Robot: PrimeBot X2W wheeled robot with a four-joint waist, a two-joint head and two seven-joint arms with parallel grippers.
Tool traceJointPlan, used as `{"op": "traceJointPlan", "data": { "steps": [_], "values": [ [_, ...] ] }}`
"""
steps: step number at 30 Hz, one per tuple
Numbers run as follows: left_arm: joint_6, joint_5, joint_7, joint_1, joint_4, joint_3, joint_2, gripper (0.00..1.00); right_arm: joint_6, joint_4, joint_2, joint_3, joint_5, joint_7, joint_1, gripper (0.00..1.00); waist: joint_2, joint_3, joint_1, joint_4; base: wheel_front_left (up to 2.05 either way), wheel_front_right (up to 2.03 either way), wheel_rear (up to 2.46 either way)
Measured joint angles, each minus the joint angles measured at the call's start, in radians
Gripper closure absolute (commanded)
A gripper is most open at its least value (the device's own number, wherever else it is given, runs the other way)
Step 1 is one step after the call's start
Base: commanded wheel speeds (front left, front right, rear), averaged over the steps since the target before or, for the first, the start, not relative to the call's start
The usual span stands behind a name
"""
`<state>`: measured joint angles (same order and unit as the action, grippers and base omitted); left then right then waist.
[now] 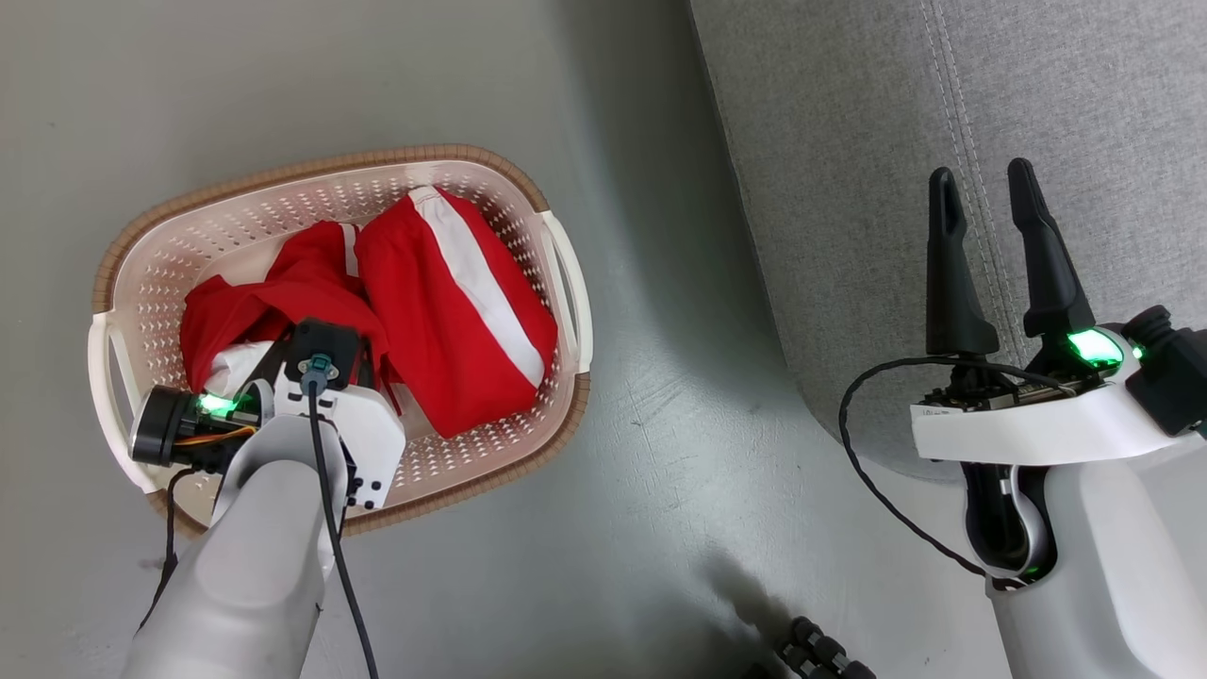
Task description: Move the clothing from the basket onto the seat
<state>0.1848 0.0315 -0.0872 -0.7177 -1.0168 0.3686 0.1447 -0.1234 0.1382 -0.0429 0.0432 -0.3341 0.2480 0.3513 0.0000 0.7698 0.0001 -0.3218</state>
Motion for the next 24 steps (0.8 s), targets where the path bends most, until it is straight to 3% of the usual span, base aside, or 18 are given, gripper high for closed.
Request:
{"op": "traceJointPlan", "data": {
  "steps": [4,6,10,11,12,24],
  "values": [
    [0.0,0.0,-0.001,-0.012,-0.006,0.0,-0.004,0.29,0.0,0.0,0.0,0.002,0.0,0.0,0.0,0.0,0.0,0.005,0.0,-0.003,0.0,0.0,0.0],
    [0.0,0.0,-0.001,-0.022,-0.012,0.0,-0.007,0.53,0.0,0.0,0.0,0.002,0.0,0.0,0.0,0.0,0.0,0.007,0.0,-0.005,0.0,0.0,0.0],
    [0.0,0.0,-0.001,-0.033,-0.025,0.0,-0.004,0.81,0.0,0.0,0.0,0.003,0.0,0.0,0.0,0.0,0.0,0.011,0.0,-0.009,0.0,0.0,0.0],
    [0.0,0.0,-0.002,-0.034,-0.029,0.0,-0.003,0.96,0.0,0.0,0.0,0.003,0.0,0.0,0.001,0.0,0.0,0.011,0.0,-0.01,0.0,0.0,0.0],
    [0.0,0.0,-0.002,-0.034,-0.029,0.0,-0.003,1.0,0.0,0.0,0.0,0.003,0.0,0.0,0.001,0.0,0.0,0.011,0.0,-0.01,0.0,0.0,0.0],
    [-0.005,0.009,-0.057,-0.047,-0.036,-0.004,0.0,1.0,0.0,0.0,0.0,0.003,-0.002,0.0,0.026,0.0,0.0,0.005,0.0,-0.005,0.0,0.0,0.0]
  ]
}}
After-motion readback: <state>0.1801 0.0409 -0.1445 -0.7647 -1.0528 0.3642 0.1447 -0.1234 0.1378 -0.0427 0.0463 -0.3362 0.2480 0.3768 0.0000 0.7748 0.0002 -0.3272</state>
